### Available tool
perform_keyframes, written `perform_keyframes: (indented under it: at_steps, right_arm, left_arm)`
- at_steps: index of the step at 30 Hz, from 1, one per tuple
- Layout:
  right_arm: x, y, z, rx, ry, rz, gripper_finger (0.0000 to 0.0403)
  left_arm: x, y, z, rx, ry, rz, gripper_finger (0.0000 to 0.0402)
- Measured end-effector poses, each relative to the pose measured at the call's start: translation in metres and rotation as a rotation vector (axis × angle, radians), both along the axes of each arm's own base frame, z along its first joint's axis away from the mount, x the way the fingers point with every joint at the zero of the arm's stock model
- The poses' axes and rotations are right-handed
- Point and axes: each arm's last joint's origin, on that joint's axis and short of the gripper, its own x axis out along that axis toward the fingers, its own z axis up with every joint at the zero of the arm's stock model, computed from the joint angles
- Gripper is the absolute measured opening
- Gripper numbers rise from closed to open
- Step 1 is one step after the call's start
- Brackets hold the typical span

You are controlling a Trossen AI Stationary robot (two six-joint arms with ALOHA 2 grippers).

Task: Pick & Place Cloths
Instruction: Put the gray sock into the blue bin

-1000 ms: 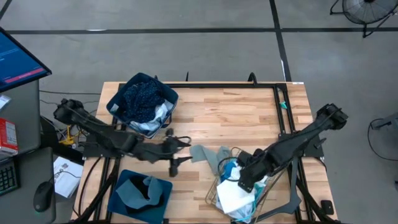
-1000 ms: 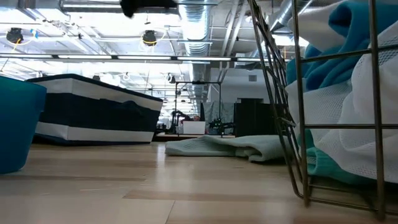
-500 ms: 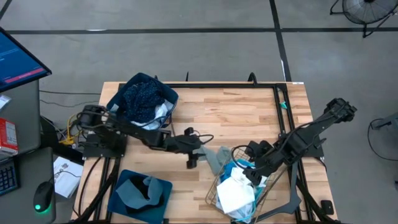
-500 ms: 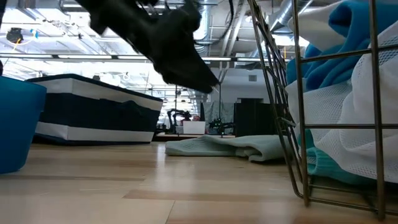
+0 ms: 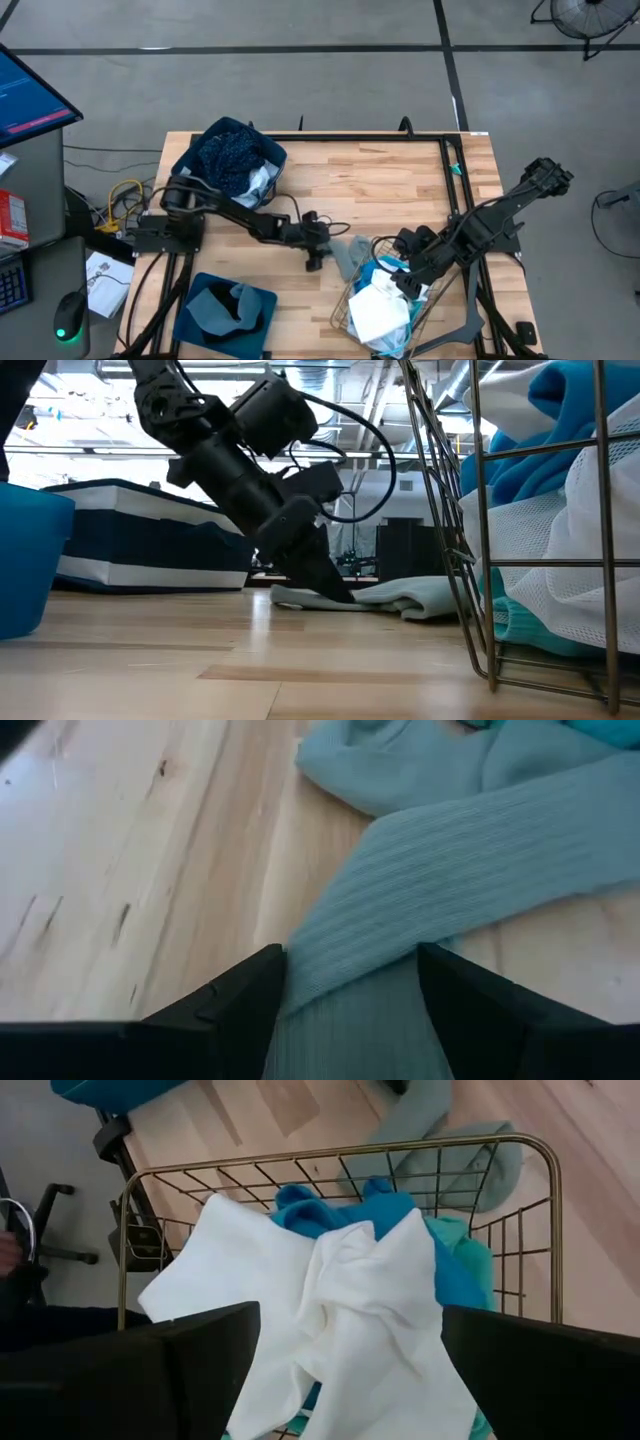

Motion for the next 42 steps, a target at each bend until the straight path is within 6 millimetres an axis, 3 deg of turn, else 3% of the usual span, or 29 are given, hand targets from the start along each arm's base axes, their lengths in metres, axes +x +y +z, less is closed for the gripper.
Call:
perform_keyframes:
  at_steps: [4,6,9,11,14,19,24,28,31,35,42]
  right_arm:
    - [0.000,0.000,0.000,0.013,0.000,-0.021,0.0306]
    - [0.000,0.000,0.000,0.029,0.002,-0.048,0.0306]
    - [0.000,0.000,0.000,0.052,0.003,-0.085,0.0306]
    - [0.001,0.001,0.000,0.073,0.000,-0.113,0.0306]
    - [0.002,0.002,0.001,0.085,-0.009,-0.119,0.0306]
    - [0.003,0.002,0.002,0.080,-0.034,-0.132,0.0306]
    - [0.006,0.003,0.004,0.095,-0.075,-0.139,0.0306]
    - [0.007,0.003,0.005,0.082,-0.097,-0.152,0.0306]
    - [0.007,0.002,0.005,0.069,-0.106,-0.161,0.0306]
    - [0.007,0.002,0.005,0.068,-0.106,-0.161,0.0306]
    - [0.007,0.002,0.005,0.068,-0.106,-0.162,0.0306]
  left_arm:
    - [-0.003,-0.005,-0.007,0.006,0.046,0.023,0.0192]
    - [-0.006,-0.006,-0.007,-0.005,0.080,0.055,0.0148]
    - [-0.011,-0.005,0.000,-0.040,0.103,0.092,0.0049]
    - [-0.013,-0.005,0.011,-0.066,0.090,0.093,0.0017]
    - [-0.021,-0.004,0.038,-0.073,0.053,0.093,0.0006]
    - [-0.043,-0.010,0.120,-0.091,-0.173,0.085,0.0001]
    - [-0.093,-0.030,0.201,-0.132,-0.452,0.026,0.0001]
    - [-0.139,-0.047,0.243,-0.221,-0.612,-0.012,0.0001]
    - [-0.171,-0.059,0.264,-0.335,-0.689,-0.073,0.0000]
    - [-0.203,-0.079,0.275,-0.476,-0.700,-0.183,0.0000]
    - [-0.238,-0.109,0.259,-0.591,-0.463,-0.327,0.0000]
